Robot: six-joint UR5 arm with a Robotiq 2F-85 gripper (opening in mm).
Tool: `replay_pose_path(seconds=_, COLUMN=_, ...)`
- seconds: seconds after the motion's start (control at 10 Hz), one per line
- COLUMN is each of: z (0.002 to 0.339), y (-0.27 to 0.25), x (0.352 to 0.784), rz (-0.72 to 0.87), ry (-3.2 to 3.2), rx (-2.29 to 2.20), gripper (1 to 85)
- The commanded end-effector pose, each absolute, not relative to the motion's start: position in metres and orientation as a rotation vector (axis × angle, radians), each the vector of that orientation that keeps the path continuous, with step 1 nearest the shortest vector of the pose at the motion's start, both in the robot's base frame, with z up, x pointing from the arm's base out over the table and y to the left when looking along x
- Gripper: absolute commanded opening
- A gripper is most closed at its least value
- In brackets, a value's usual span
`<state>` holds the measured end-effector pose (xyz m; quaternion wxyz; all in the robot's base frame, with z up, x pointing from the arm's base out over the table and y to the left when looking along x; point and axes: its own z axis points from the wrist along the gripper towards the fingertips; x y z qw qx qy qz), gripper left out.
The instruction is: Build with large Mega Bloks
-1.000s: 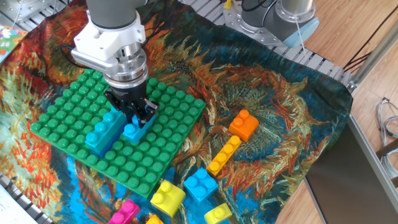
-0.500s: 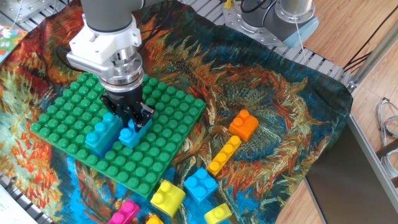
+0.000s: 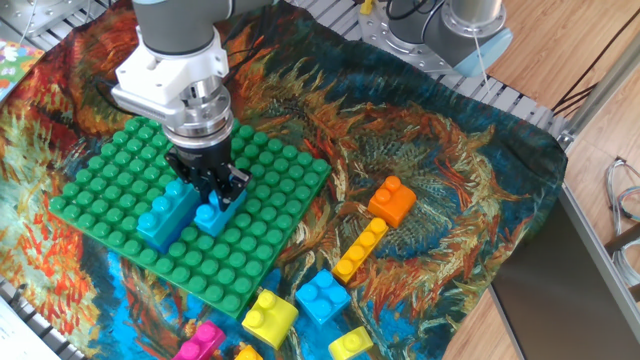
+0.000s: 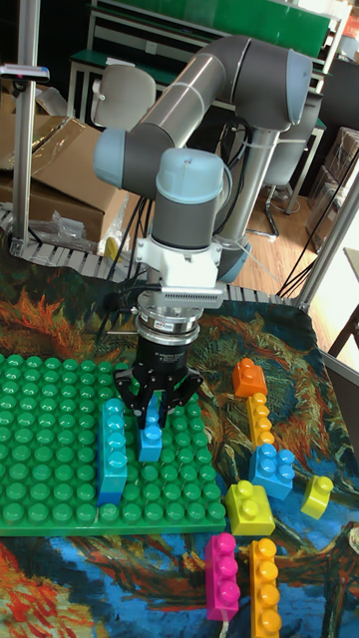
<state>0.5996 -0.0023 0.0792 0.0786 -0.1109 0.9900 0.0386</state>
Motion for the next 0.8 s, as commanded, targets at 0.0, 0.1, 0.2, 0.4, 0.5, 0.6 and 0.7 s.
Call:
replay_pose_path(seconds=0.0, z=0.0800, y=0.0000, x=0.5969, rz=0.143, ry=2.960, rx=-0.305, gripper=1.3)
replay_pose_path(seconds=0.1, z=0.0795, y=0.0004, x=0.5967, rz=0.147, ry=2.958, rx=-0.304, gripper=1.3)
replay_pose_path(seconds=0.2, z=0.0792, y=0.0001, x=0.5963, rz=0.147, ry=2.958, rx=-0.304, gripper=1.3)
replay_pose_path(seconds=0.4, z=0.0789, y=-0.0010, x=0.5953, rz=0.151, ry=2.954, rx=-0.301, gripper=1.3)
replay_pose_path(seconds=0.5, z=0.0788, y=-0.0014, x=0.5952, rz=0.153, ry=2.953, rx=-0.303, gripper=1.3)
replay_pose_path(seconds=0.6, z=0.0784, y=-0.0021, x=0.5962, rz=0.152, ry=2.950, rx=-0.302, gripper=1.3)
replay_pose_path(seconds=0.7, z=0.0769, y=-0.0019, x=0.5981, rz=0.154, ry=2.946, rx=-0.299, gripper=1.3)
